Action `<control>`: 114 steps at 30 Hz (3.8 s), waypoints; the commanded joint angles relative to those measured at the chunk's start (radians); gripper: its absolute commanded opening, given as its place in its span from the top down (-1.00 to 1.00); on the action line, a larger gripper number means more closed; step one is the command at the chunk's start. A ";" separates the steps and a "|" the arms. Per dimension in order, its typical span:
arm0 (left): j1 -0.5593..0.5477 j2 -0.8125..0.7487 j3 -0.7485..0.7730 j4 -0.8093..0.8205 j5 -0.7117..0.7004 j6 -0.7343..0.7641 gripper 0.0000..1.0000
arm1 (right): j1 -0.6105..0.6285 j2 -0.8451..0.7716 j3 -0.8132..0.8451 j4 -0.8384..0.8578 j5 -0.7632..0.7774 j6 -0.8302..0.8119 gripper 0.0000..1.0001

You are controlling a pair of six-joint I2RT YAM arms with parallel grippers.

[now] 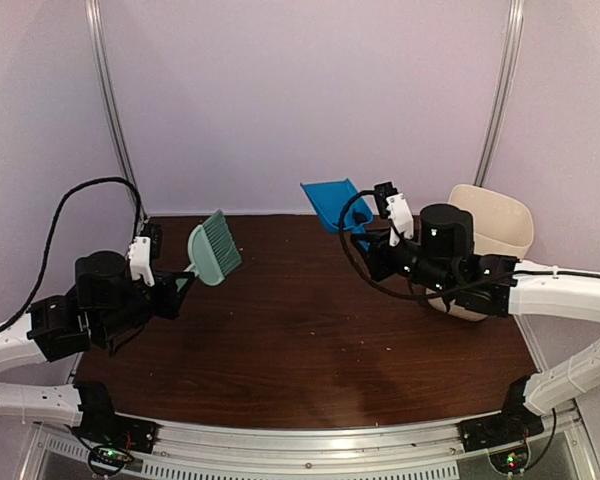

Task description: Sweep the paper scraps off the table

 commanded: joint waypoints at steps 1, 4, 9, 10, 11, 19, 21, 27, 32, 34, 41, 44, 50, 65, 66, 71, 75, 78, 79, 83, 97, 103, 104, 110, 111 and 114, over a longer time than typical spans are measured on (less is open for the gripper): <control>-0.004 0.000 -0.005 0.073 0.002 -0.004 1.00 | 0.006 -0.078 0.036 -0.171 0.120 0.117 1.00; -0.004 0.000 -0.005 0.073 0.003 -0.003 1.00 | 0.004 -0.116 0.087 -0.268 0.150 0.152 1.00; -0.004 0.004 -0.006 0.075 0.011 -0.001 1.00 | -0.031 -0.157 0.169 -0.411 0.184 0.194 1.00; -0.004 0.005 -0.006 0.075 0.011 -0.001 1.00 | -0.049 -0.166 0.184 -0.431 0.178 0.202 1.00; -0.004 0.007 -0.005 0.077 0.012 -0.001 1.00 | -0.066 -0.176 0.194 -0.449 0.170 0.210 1.00; -0.004 0.014 -0.007 0.083 0.024 0.002 1.00 | -0.260 -0.279 0.219 -0.519 0.054 0.315 1.00; -0.004 0.019 -0.007 0.085 0.028 0.003 1.00 | -0.317 -0.302 0.216 -0.519 0.002 0.337 1.00; -0.003 0.023 -0.005 0.085 0.033 0.003 1.00 | -0.475 -0.378 0.157 -0.436 -0.193 0.409 1.00; -0.004 0.021 -0.005 0.084 0.033 0.003 1.00 | -0.587 -0.415 0.108 -0.361 -0.330 0.481 1.00; -0.004 0.023 -0.005 0.085 0.034 0.003 1.00 | -0.644 -0.425 0.079 -0.310 -0.413 0.533 1.00; -0.004 0.017 -0.008 0.084 0.030 0.003 1.00 | -0.849 -0.446 -0.063 -0.041 -0.683 0.799 1.00; -0.004 0.015 -0.009 0.084 0.029 0.003 1.00 | -0.896 -0.459 -0.113 0.033 -0.711 0.896 1.00; -0.004 0.011 -0.011 0.084 0.031 0.004 1.00 | -0.941 -0.499 -0.247 0.243 -0.720 1.123 1.00; -0.004 -0.003 -0.016 0.083 0.028 -0.001 1.00 | -0.944 -0.467 -0.451 0.865 -0.667 1.691 1.00; -0.004 -0.003 -0.016 0.084 0.028 -0.001 1.00 | -0.944 -0.467 -0.467 0.905 -0.648 1.723 1.00; -0.004 -0.004 -0.016 0.083 0.029 -0.001 1.00 | -0.944 -0.475 -0.493 0.973 -0.602 1.760 1.00; -0.004 -0.005 -0.018 0.083 0.027 -0.001 1.00 | -0.944 -0.492 -0.456 0.932 -0.622 1.686 1.00; -0.004 -0.004 -0.018 0.084 0.027 -0.001 1.00 | -0.944 -0.518 -0.366 0.747 -0.668 1.516 1.00; -0.003 -0.002 -0.016 0.085 0.028 -0.001 1.00 | -0.944 -0.526 -0.332 0.658 -0.682 1.451 1.00; -0.004 0.002 -0.016 0.085 0.026 -0.001 1.00 | -0.942 -0.539 -0.219 0.391 -0.726 1.241 1.00; -0.004 0.048 -0.013 0.083 -0.041 -0.002 1.00 | -0.534 -0.376 0.025 -0.099 -0.562 0.745 1.00; -0.004 0.059 -0.013 0.079 -0.072 -0.002 1.00 | -0.328 -0.245 0.106 -0.266 -0.348 0.572 1.00; -0.003 0.064 -0.013 0.079 -0.078 -0.002 1.00 | -0.301 -0.225 0.114 -0.284 -0.318 0.553 1.00; -0.004 0.097 -0.010 0.081 -0.115 -0.001 1.00 | -0.162 -0.077 0.152 -0.389 -0.112 0.471 1.00; -0.004 0.106 -0.010 0.083 -0.124 0.000 1.00 | -0.146 -0.054 0.151 -0.396 -0.081 0.464 1.00; -0.003 0.141 -0.006 0.091 -0.145 0.002 1.00 | -0.103 0.012 0.133 -0.404 -0.006 0.451 1.00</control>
